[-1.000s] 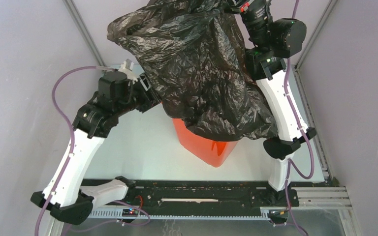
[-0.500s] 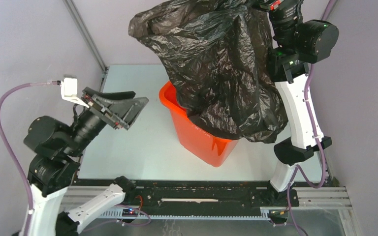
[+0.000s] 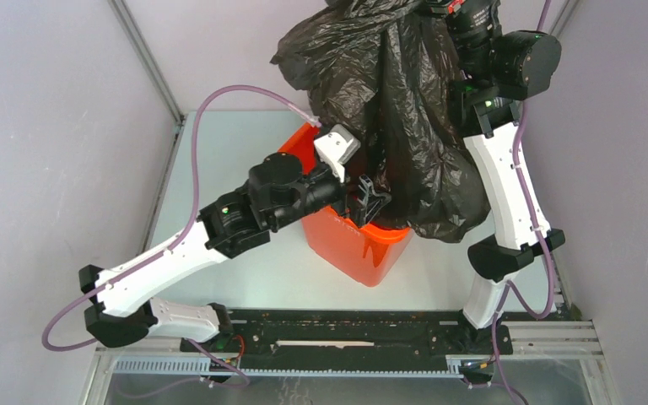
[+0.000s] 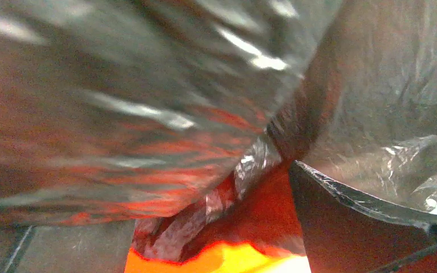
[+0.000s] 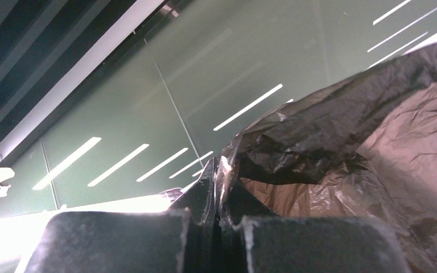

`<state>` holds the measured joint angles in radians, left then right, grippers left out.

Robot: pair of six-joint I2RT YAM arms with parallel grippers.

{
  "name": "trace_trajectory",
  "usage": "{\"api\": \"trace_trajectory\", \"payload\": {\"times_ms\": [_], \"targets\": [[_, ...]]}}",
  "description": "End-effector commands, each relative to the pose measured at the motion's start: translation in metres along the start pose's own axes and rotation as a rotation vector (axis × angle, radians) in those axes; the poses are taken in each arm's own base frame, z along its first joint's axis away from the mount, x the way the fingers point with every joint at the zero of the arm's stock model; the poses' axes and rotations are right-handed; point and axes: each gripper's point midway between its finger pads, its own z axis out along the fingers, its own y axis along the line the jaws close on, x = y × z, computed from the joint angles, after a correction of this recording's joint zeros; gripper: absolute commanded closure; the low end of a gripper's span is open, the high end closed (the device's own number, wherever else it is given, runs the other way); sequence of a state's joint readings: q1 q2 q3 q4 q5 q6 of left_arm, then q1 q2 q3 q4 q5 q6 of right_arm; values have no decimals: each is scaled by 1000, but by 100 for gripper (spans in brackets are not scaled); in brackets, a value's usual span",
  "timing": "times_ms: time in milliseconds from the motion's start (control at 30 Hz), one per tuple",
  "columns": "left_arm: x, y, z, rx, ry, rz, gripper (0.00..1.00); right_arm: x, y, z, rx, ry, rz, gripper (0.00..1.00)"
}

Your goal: Put the trash bags into the trash bin

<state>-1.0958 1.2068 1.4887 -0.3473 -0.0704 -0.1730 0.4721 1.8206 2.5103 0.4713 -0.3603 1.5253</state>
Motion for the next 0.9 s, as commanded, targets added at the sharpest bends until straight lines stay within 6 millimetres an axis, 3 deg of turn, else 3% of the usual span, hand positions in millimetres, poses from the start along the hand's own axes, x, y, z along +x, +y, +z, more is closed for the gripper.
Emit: {"api": "trace_trajectory", "payload": {"times_ms": [0, 67, 167, 267, 400, 500, 633, 733, 867], "targets": [[-35, 32, -4, -187, -109, 124, 0, 7, 38, 0, -59, 19, -5, 100], [-39, 55, -6, -324, -123, 136, 11, 11, 40, 0, -56, 31, -9, 100], [-45, 103, -26, -635, -131, 145, 37, 16, 43, -2, -52, 46, -8, 100], [-40, 132, -43, -842, -75, 234, 46, 17, 41, -6, -39, 50, -2, 100], [-36, 154, -62, -1007, -5, 312, 62, 18, 41, -12, -20, 61, -3, 100], [-38, 166, -80, -1078, 9, 322, 65, 16, 36, -17, -11, 62, 7, 100], [-49, 163, -92, -996, -35, 303, 56, 17, 29, -23, 16, 97, -19, 100], [-47, 141, -82, -794, -83, 266, 45, 13, 20, -32, 47, 115, -40, 100], [-36, 111, -62, -573, -109, 197, 45, -1, 5, -49, 87, 129, -35, 100]]}}
